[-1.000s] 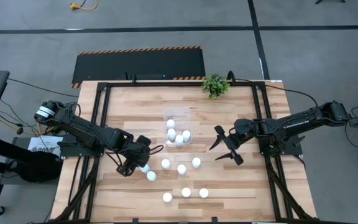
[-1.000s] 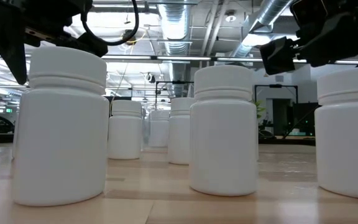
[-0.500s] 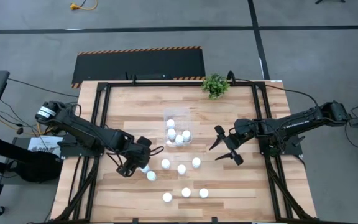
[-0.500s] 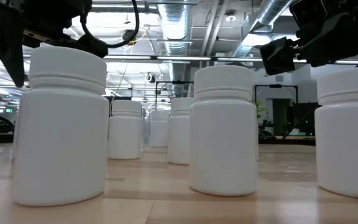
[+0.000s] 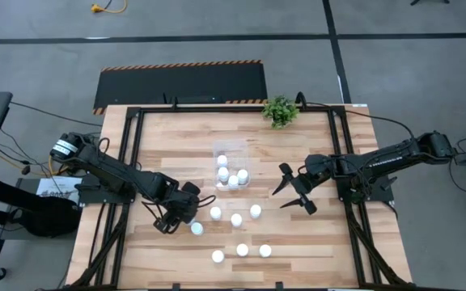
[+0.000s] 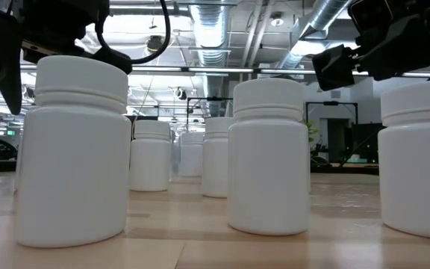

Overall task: Pick and place pill bottles into a basket
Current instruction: Put the pill bottles into the container

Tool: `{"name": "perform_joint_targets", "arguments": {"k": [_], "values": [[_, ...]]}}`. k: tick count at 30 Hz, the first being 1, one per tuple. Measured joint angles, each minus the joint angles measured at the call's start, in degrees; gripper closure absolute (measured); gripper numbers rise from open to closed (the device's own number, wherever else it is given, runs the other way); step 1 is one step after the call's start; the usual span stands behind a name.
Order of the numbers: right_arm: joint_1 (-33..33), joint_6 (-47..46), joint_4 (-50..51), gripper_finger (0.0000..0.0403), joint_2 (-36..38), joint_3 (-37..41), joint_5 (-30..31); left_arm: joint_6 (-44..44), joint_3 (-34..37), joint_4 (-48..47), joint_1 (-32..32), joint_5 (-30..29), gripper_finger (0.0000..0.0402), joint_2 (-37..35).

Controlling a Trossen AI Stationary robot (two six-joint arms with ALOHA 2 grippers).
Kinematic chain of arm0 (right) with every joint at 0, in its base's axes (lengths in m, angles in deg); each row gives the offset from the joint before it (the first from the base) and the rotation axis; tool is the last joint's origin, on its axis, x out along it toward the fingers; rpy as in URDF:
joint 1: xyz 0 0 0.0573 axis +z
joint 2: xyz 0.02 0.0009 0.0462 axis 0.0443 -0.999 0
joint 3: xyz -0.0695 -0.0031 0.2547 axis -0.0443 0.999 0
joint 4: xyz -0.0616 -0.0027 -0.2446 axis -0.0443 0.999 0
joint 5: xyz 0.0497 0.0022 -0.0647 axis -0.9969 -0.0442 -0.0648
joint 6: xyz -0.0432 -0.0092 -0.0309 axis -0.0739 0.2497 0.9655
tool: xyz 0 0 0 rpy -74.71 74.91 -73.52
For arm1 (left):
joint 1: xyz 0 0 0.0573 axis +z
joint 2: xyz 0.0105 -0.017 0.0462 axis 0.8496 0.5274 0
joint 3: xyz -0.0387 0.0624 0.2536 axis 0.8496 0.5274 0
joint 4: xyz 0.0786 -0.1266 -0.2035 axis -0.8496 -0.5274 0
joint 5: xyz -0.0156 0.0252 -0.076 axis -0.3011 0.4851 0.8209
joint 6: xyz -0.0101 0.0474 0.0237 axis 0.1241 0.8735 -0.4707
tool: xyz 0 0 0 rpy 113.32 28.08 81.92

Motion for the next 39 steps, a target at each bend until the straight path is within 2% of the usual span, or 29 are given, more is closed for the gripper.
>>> {"name": "perform_joint_targets", "arguments": {"k": [22, 33, 39], "values": [[0.0, -1.32, 0.42, 0.0173, 0.0, 0.0, 0.0, 0.99, 0.0, 0.54, 0.02, -0.26, 0.0202, -0.02], [0.0, -1.32, 0.42, 0.0173, 0.0, 0.0, 0.0, 0.99, 0.0, 0.56, 0.06, -0.66, 0.0147, -0.04], [0.0, -1.32, 0.42, 0.0173, 0.0, 0.0, 0.0, 1.08, 0.0, 0.68, 0.05, -1.08, 0.0139, -0.04]]}}
